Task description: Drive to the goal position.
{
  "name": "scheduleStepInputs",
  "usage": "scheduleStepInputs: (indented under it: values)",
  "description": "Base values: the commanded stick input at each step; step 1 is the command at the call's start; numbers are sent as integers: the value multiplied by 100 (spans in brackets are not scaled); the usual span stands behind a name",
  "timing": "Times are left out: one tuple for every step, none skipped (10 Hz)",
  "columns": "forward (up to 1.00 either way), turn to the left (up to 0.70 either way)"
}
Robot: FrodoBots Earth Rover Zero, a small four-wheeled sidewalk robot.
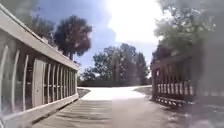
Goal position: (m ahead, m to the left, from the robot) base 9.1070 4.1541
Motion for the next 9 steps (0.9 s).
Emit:
scheduleStepInputs:
  values:
    - [85, 0]
    - [85, 0]
    - [85, 0]
    - [85, 0]
    - [85, 0]
    - [85, 0]
    - [85, 0]
    - [85, 0]
    - [85, 0]
